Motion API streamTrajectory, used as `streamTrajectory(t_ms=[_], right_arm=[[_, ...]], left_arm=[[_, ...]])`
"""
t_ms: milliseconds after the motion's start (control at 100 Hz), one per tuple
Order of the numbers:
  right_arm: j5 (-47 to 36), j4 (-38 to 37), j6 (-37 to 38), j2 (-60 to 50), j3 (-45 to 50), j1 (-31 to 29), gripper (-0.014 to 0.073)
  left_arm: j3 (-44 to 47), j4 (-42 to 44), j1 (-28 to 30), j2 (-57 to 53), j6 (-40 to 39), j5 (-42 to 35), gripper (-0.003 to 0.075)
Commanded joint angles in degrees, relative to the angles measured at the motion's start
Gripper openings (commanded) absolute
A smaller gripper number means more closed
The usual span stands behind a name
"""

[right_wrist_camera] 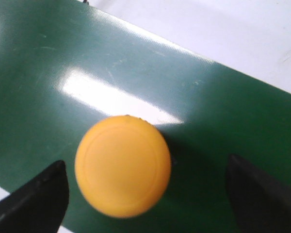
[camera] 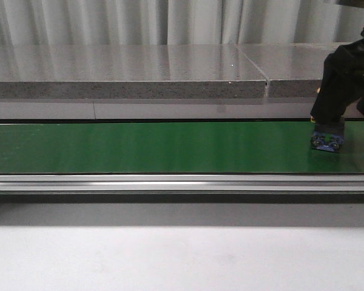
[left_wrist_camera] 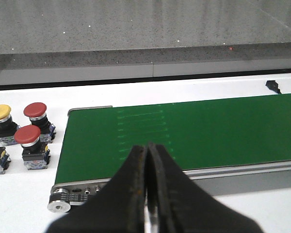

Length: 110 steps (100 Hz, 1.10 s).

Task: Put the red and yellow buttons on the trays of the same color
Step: 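Descend the right gripper onto the yellow button on the belt and grasp, then carry the yellow button into the yellow tray and open the right gripper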

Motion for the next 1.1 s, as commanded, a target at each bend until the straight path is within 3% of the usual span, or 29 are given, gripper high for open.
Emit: streamTrajectory(t_ms=[0,110,300,400,740,890,1090], right_arm=[[-3.55,1.97,-0.61,-0.90,-1.44,-0.05,0.0645],[-4.27,1.97,-0.61,-0.32,-1.44,-0.05,0.0593],[-3.47,1.97,-0.61,-0.32,-1.44,-0.05,0.0215],[-2.24,1.97,-0.61,-0.44,-1.64,-0.05,0.0101],[2.09,-0.30,2.90,-7.80,-5.88,-3.29,0.0090],[1.98,-4.65,7.60,-12.49,-7.18,-10.00,0.0090],[0.77,-5.46,15.11,-14.60,-7.44,-24.59,0.0090]], left_arm=[[-1.44,0.33,-0.39,0.55,-0.25,-4.08,-0.0019],[-1.44,0.33,-0.39,0.55,-0.25,-4.08,-0.0019],[-1.44,0.33,-0.39,0.55,-0.25,-4.08,-0.0019],[-1.44,0.33,-0.39,0.55,-0.25,-4.08,-0.0019],[-1.44,0.33,-0.39,0.55,-0.25,-4.08,-0.0019],[-1.44,0.33,-0.39,0.55,-0.25,-4.08,-0.0019],[-1.44,0.33,-0.39,0.55,-0.25,-4.08,-0.0019]])
